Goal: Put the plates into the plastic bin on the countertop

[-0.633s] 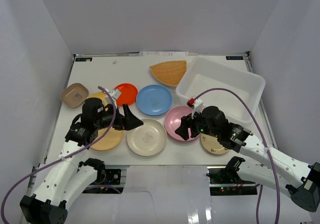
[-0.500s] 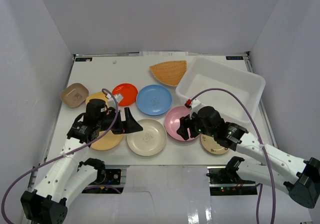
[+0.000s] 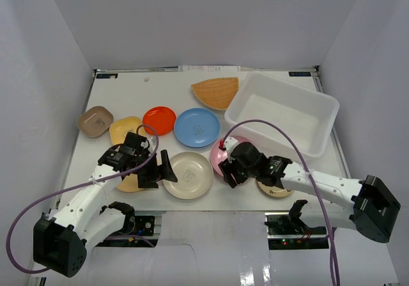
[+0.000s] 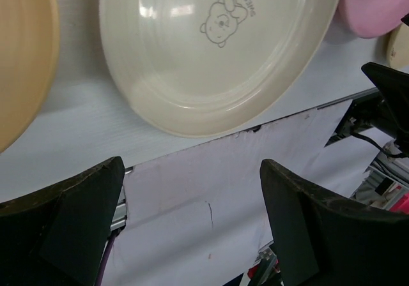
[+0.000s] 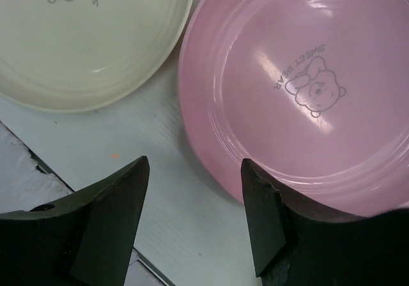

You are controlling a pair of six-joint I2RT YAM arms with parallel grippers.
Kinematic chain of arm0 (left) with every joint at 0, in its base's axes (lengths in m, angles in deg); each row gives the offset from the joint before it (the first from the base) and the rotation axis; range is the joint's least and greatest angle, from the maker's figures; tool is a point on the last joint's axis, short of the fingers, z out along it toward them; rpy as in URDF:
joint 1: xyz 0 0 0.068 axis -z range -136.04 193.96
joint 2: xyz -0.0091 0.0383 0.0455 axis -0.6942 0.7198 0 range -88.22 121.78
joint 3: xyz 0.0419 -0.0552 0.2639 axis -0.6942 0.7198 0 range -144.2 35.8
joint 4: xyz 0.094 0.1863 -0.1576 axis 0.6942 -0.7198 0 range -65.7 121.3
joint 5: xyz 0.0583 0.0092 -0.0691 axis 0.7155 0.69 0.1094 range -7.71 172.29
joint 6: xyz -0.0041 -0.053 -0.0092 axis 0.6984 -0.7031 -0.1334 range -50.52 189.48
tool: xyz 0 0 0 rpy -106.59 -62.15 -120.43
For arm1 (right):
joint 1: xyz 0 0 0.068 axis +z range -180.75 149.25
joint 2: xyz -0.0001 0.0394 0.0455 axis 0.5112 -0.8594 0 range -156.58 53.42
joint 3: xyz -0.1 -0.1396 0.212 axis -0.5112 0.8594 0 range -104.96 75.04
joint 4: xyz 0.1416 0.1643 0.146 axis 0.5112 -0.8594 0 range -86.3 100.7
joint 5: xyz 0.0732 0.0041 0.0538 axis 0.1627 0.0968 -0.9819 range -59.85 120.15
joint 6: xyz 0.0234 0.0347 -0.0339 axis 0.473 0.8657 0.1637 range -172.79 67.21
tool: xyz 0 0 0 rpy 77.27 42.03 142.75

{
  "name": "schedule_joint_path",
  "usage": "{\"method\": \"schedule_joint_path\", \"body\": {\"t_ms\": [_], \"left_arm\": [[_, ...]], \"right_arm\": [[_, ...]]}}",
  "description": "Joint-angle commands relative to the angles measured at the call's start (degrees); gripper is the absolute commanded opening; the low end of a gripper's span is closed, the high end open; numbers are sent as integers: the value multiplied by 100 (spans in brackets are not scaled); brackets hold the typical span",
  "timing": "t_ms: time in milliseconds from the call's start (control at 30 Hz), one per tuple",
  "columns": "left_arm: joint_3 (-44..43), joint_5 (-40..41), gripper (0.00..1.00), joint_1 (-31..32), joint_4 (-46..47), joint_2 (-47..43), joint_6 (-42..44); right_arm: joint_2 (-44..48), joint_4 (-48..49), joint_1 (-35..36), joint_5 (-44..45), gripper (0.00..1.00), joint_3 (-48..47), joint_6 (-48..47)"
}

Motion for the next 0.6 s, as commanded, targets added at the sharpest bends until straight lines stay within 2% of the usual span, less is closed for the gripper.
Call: {"method": "schedule_joint_path", "body": {"t_ms": [0, 100, 200, 333, 367, 433, 567], "left_arm": [[112, 457, 98, 41, -69, 77, -231], [340, 529, 98, 49, 124, 69, -389], [420, 651, 98, 49, 300, 8, -547], [429, 766, 98, 41, 371, -28, -662], [438, 792, 98, 41, 354, -45, -688], [429, 836, 98, 49, 354, -37, -706], [438, 854, 98, 58, 354, 86, -758]], "right_arm": [[-344, 357, 79, -7, 66, -66, -354], [-748, 541, 115, -86, 65, -128, -547], [-1292, 735, 176, -86, 58, -146, -644], [-1584, 849, 325, 212, 38, -128, -670], [-1593, 902, 360, 282, 26, -111, -670], [-1558, 928, 474, 274, 11, -93, -653], [-1225, 683, 773, 362, 8, -207, -495]]}}
